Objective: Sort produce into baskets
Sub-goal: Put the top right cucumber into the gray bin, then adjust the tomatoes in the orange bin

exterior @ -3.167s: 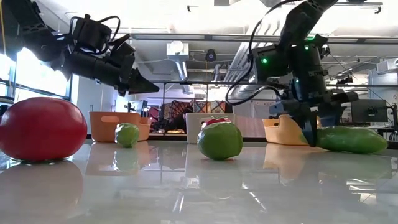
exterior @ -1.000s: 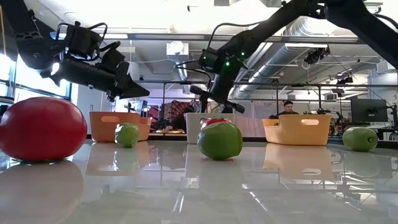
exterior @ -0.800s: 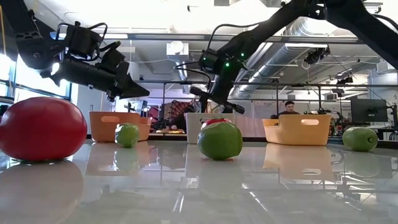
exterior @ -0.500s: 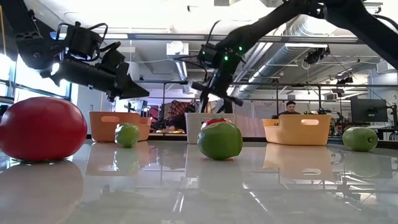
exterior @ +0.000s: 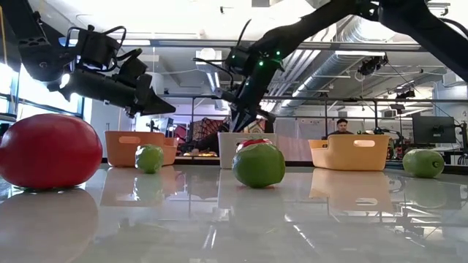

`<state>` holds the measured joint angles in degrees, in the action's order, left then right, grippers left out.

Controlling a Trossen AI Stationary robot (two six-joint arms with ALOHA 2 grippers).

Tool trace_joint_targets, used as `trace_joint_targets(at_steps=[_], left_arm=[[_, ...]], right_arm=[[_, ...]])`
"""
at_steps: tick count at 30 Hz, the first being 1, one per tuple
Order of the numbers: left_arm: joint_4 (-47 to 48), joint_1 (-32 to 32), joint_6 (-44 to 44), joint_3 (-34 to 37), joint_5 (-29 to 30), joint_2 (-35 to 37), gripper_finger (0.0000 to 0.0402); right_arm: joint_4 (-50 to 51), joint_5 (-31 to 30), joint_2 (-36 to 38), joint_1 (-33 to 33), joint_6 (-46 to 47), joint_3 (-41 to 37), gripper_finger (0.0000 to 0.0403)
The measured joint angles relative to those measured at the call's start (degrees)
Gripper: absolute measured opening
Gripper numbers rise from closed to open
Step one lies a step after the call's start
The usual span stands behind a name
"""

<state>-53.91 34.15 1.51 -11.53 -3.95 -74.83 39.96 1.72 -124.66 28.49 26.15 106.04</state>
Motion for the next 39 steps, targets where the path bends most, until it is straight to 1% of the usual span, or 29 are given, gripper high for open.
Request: trace_joint_targets(at_steps=[3,5,10,14,15,18,21,26,28,29,31,35,39], left_arm=[[0.0,0.1,-0.3,0.0,0.1,0.0,0.0000],[0.0,0.4,-0.3,0.0,0.1,0.0,0.0000],[0.1,1.0,-0.4,0.0,0.2,0.0,0.0000],[0.1,1.2,-0.7,0.0,0.3,0.0,0.0000],[0.1,1.2,-0.7,0.0,0.4,0.0,0.0000],[0.2,1.2,-0.7,0.0,0.4,0.0,0.0000],[0.5,1.2,-1.2,0.0,0.4,0.0,0.0000],[3.1,1.4,-2.9,-0.3,0.3,0.1,0.0000],[7.3,2.1,-3.8,-2.3,0.4,0.6,0.0000],[11.0,2.5,-4.1,-4.0,0.4,1.0,0.0000],[20.9,3.3,-4.9,-8.7,0.4,1.6,0.0000],[43.6,4.1,-8.2,-19.9,0.8,1.7,0.0000],[62.9,4.2,-10.2,-29.8,4.8,1.7,0.0000]], right_arm=[[-0.3,2.0,-1.7,-0.3,-1.0,0.0,0.0003],[0.0,3.0,-3.0,-0.3,-1.2,0.0,0.0004],[1.7,3.0,-3.4,-0.3,-2.3,0.0,0.0001],[6.8,2.7,-3.3,0.3,-3.8,0.0,0.0000],[7.8,1.8,-3.2,0.4,-4.1,0.0,0.0000],[11.1,-3.4,-2.1,0.4,-5.3,0.0,0.0000],[11.4,-7.5,0.2,0.1,-7.1,0.0,0.0000],[10.9,-11.0,4.9,-1.4,-12.0,0.0,0.0000],[10.9,-12.6,6.2,-1.9,-14.2,0.0,0.0000],[10.9,-13.2,7.0,-2.1,-15.0,0.0,0.0000],[10.8,-14.2,8.2,-2.4,-17.2,0.0,0.0000],[10.8,-15.1,9.5,-2.4,-22.0,0.0,0.0000],[9.8,-15.0,9.9,-1.8,-27.1,0.0,0.0000]])
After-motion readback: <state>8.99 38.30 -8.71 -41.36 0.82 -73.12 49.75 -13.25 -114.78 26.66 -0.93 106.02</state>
